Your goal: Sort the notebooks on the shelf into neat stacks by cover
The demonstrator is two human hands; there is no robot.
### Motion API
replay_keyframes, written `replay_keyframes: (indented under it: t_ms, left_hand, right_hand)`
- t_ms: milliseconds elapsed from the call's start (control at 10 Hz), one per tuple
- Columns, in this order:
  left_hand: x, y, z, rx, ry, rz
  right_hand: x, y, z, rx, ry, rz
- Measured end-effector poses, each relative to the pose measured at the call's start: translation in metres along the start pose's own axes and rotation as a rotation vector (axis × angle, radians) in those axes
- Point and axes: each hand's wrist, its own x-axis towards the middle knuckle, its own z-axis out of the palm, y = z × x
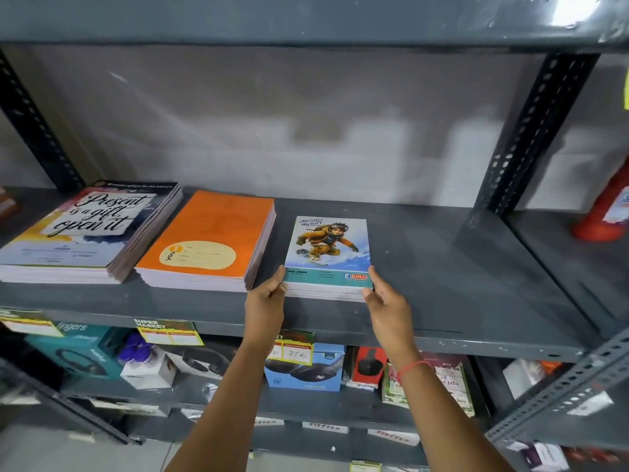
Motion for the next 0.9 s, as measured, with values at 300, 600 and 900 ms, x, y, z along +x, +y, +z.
replay_keyframes:
  t_ms: [300,600,900]
  left_hand:
    - [0.005,-0.004,0.003,0.006,0.094,-0.004]
    - [0.004,-0.001,0.003,0.142,0.154,0.045]
    - [-0.060,0.079,-0.036,0.979,-0.169,0.841]
  right_hand:
    - [-0.003,-0.001,0.003,-0.069,0.084,-0.010]
    - [-0.005,-0.007,0.005,-0.038,0.183,-0.019]
    - [-0.073,-0.083,-0.013,-0.236,0.544,-0.446]
